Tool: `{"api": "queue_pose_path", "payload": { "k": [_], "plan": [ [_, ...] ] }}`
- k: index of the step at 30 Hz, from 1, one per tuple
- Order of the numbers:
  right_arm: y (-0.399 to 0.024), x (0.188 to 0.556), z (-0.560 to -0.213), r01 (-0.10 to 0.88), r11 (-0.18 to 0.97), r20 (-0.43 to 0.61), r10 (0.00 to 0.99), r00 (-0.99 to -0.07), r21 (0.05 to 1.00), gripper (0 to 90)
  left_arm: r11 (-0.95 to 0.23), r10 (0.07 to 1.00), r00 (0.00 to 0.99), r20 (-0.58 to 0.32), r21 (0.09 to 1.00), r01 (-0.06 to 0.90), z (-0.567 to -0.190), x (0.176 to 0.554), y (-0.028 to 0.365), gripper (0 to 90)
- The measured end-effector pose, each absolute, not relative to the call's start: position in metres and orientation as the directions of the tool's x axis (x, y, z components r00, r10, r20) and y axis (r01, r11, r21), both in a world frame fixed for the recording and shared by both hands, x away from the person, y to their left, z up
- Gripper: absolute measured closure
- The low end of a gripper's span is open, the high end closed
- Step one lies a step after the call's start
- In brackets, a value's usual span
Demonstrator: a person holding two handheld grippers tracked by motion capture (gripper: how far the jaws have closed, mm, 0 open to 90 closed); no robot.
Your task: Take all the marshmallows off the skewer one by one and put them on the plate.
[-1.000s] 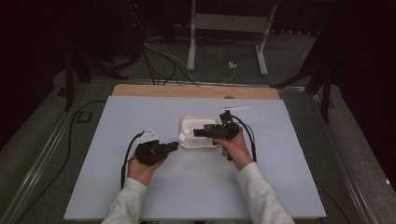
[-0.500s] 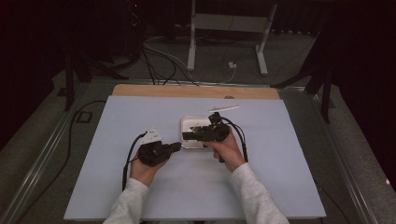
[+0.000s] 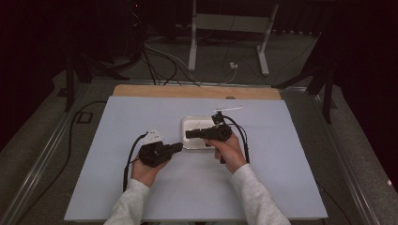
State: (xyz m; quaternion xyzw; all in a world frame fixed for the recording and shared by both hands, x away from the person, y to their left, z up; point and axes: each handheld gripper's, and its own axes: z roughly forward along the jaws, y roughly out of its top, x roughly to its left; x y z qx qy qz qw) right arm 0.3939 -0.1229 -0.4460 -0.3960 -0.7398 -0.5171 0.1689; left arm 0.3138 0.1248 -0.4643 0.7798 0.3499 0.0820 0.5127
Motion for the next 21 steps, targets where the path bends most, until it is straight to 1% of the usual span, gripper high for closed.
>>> {"api": "queue_pose_path", "payload": {
  "k": [10,21],
  "plan": [
    [-0.130,0.397,-0.444,0.783,0.122,0.690,0.405,-0.600,0.610,76.9,-0.245,0.621,0.752,-0.222,0.856,0.454,-0.465,0.314,0.126,90.0],
    [-0.136,0.401,-0.442,0.799,0.106,0.711,0.398,-0.580,0.592,79.2,-0.257,0.611,0.761,-0.216,0.856,0.449,-0.466,0.314,0.127,90.0]
  ]
}}
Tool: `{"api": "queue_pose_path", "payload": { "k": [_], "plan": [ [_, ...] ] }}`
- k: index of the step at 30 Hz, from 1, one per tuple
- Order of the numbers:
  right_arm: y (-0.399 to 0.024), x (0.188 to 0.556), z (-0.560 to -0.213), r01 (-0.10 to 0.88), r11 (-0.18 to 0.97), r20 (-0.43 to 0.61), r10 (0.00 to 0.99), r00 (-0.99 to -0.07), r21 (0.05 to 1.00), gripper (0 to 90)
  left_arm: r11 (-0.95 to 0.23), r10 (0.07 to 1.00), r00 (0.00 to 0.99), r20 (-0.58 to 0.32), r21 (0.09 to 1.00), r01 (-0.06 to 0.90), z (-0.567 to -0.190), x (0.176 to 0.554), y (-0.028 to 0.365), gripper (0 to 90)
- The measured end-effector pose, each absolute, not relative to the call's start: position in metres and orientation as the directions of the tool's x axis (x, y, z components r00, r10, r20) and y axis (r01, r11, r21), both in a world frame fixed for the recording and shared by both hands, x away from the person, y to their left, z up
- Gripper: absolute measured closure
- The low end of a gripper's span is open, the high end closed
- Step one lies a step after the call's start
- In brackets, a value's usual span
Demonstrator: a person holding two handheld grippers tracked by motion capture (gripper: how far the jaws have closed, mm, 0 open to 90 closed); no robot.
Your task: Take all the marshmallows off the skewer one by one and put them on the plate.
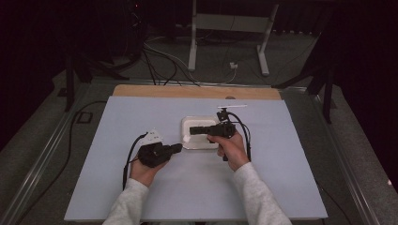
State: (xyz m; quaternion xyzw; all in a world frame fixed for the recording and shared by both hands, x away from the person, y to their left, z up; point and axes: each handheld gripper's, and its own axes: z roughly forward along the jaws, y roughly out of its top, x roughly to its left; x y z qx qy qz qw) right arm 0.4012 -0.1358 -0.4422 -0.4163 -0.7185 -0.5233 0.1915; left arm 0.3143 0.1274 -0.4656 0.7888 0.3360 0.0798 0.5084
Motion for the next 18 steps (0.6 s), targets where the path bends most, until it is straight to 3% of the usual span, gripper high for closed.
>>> {"api": "queue_pose_path", "payload": {
  "k": [9,11,14,18],
  "plan": [
    [-0.146,0.405,-0.439,0.799,0.058,0.710,0.422,-0.563,0.599,80.1,-0.272,0.607,0.765,-0.214,0.848,0.454,-0.469,0.314,0.133,90.0],
    [-0.158,0.408,-0.435,0.799,0.013,0.718,0.431,-0.547,0.601,80.6,-0.315,0.633,0.753,-0.179,0.829,0.462,-0.472,0.313,0.136,90.0],
    [-0.189,0.415,-0.424,0.785,-0.068,0.717,0.462,-0.522,0.616,80.6,-0.281,0.641,0.735,-0.221,0.824,0.493,-0.478,0.316,0.147,90.0],
    [-0.211,0.415,-0.410,0.750,-0.036,0.649,0.530,-0.545,0.660,80.3,-0.254,0.648,0.725,-0.233,0.831,0.494,-0.475,0.318,0.149,90.0]
  ]
}}
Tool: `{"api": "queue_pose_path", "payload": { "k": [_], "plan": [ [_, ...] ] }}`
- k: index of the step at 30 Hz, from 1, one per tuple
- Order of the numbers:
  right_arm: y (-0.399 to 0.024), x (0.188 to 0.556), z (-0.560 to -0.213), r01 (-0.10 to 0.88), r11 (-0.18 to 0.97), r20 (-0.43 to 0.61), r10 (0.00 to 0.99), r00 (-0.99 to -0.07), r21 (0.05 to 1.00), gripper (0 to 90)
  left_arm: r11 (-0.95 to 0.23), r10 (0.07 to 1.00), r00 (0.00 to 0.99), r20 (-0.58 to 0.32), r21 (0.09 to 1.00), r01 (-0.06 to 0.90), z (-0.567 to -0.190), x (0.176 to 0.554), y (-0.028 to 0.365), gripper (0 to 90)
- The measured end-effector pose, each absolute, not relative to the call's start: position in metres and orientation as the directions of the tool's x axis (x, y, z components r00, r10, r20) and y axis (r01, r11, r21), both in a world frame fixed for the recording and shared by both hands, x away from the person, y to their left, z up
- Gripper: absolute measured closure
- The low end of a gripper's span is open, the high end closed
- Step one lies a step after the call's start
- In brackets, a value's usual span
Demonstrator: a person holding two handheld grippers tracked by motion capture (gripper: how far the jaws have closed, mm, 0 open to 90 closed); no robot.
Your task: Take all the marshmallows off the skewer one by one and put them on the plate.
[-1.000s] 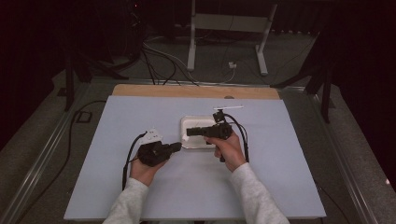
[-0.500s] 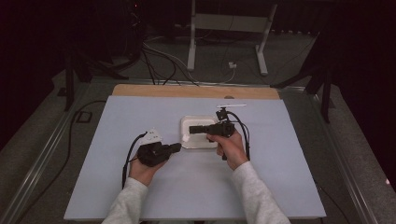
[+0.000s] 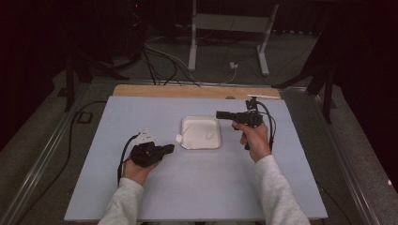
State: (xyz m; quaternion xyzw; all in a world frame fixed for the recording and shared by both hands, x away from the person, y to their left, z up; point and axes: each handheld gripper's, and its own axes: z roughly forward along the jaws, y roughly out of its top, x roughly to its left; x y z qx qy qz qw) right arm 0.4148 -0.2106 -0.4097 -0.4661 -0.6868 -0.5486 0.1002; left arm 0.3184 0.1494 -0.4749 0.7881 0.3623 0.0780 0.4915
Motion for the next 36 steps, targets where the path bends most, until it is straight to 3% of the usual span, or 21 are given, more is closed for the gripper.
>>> {"api": "queue_pose_path", "payload": {
  "k": [14,24,36],
  "plan": [
    [-0.199,0.421,-0.425,0.735,0.040,0.572,0.601,-0.559,0.676,78.4,-0.238,0.651,0.721,-0.238,0.837,0.492,-0.474,0.319,0.147,90.0],
    [-0.171,0.423,-0.461,0.731,0.185,0.429,0.706,-0.564,0.657,77.5,-0.225,0.653,0.716,-0.246,0.840,0.493,-0.473,0.319,0.147,90.0],
    [-0.154,0.420,-0.485,0.740,0.232,0.401,0.719,-0.568,0.632,75.0,-0.219,0.655,0.714,-0.249,0.841,0.494,-0.473,0.318,0.144,90.0]
  ]
}}
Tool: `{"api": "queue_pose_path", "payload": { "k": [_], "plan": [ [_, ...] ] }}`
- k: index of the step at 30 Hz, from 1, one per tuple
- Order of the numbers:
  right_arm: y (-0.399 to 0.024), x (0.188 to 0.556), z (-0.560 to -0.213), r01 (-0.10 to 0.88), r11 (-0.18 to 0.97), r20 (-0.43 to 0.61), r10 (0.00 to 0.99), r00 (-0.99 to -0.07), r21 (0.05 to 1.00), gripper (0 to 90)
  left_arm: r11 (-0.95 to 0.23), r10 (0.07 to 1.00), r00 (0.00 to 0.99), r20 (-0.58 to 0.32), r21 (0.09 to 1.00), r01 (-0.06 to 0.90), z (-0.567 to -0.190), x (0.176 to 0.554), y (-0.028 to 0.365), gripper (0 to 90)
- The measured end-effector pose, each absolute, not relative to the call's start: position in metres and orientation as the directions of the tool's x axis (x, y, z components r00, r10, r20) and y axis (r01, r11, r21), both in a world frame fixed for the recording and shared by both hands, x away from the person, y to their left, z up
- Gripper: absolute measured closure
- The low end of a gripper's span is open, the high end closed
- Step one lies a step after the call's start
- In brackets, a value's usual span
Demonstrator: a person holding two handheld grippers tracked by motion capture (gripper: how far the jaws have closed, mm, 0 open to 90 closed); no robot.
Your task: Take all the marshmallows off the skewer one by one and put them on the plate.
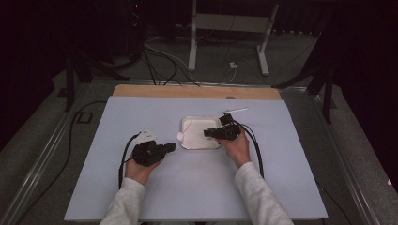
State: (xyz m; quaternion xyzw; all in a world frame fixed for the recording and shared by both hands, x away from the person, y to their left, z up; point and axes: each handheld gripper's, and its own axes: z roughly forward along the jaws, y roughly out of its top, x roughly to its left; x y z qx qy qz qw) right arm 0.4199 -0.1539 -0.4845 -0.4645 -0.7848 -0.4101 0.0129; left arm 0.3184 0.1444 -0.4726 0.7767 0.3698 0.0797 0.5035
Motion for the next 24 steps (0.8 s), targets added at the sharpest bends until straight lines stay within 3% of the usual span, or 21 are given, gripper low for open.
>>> {"api": "queue_pose_path", "payload": {
  "k": [2,9,15,24],
  "plan": [
    [-0.153,0.419,-0.486,0.741,0.229,0.404,0.718,-0.567,0.631,72.8,-0.221,0.655,0.714,-0.248,0.841,0.494,-0.473,0.318,0.144,90.0],
    [-0.149,0.420,-0.491,0.750,0.235,0.417,0.711,-0.566,0.618,35.9,-0.222,0.655,0.714,-0.247,0.840,0.495,-0.473,0.319,0.143,90.0],
    [-0.149,0.415,-0.484,0.716,0.223,0.400,0.702,-0.589,0.662,15.6,-0.220,0.658,0.711,-0.247,0.841,0.495,-0.473,0.319,0.144,90.0],
    [-0.147,0.406,-0.468,0.684,0.202,0.443,0.629,-0.639,0.700,2.7,-0.219,0.658,0.711,-0.247,0.841,0.495,-0.473,0.318,0.142,90.0]
  ]
}}
